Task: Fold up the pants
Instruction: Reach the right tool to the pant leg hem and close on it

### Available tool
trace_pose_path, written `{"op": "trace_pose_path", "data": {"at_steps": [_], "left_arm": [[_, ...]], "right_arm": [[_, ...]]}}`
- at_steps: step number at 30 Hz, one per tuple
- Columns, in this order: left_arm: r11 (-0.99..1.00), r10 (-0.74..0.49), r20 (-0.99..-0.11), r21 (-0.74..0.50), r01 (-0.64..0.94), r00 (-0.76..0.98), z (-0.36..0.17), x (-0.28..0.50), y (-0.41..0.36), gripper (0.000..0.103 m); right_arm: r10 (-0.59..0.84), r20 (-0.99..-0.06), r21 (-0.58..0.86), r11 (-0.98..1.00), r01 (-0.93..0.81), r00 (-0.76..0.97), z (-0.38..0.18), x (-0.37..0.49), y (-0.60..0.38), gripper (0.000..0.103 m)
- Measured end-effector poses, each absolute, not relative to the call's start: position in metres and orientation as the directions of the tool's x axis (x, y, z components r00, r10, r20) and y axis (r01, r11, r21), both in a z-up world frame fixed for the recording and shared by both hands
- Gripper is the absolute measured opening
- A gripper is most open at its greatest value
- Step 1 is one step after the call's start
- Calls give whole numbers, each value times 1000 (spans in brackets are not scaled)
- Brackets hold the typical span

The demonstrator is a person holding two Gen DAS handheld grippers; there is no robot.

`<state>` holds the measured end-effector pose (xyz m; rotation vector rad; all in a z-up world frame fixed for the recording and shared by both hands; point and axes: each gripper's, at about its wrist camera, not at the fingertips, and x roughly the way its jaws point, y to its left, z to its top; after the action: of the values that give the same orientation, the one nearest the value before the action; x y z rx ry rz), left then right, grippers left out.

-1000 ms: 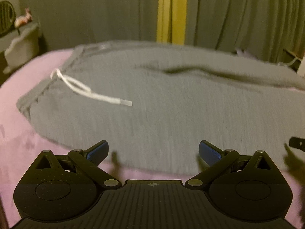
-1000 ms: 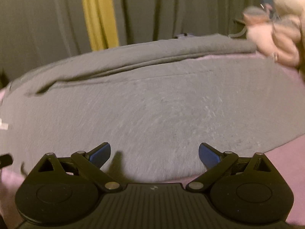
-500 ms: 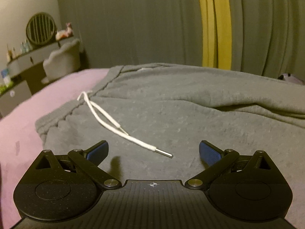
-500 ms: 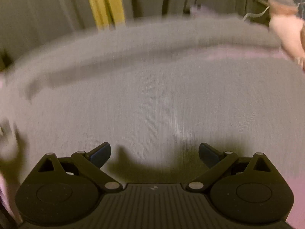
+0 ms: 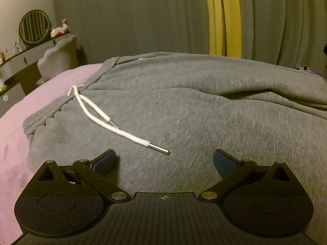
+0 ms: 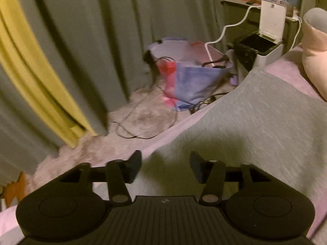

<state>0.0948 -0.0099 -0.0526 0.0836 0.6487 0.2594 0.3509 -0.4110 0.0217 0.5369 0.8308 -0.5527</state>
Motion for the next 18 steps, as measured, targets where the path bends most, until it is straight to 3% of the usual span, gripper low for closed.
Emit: {"op": "trace_pose_path", "data": {"at_steps": [3,7,8,10,12,18], "left_arm": [[965,263,-586,150,-216,766,-53,95,-11,103],[967,251,-589,117,-226,768,-55,97,-7,103],[966,254,-586,119,-228,770,-55,97,-8,103],[967,253,-573,125,-222,779,-58,96,-9,103],[969,244,-566,116,-217,787,-60,96,-8,103],[970,241,-555,107,-219,796,-61,95,-7,103]], "right_arm": [[-274,-802,183,732,656,530,9,361,-416,64],[-340,-836,87,693,716,430,-13,366,-425,62],[-351,-827,88,690,719,439,-16,366,-429,59],[-400,-802,49,697,716,444,-18,362,-428,19],[-365,-789,103,714,693,494,-17,351,-434,9],[-298,-691,246,760,602,659,21,280,-438,4]]}}
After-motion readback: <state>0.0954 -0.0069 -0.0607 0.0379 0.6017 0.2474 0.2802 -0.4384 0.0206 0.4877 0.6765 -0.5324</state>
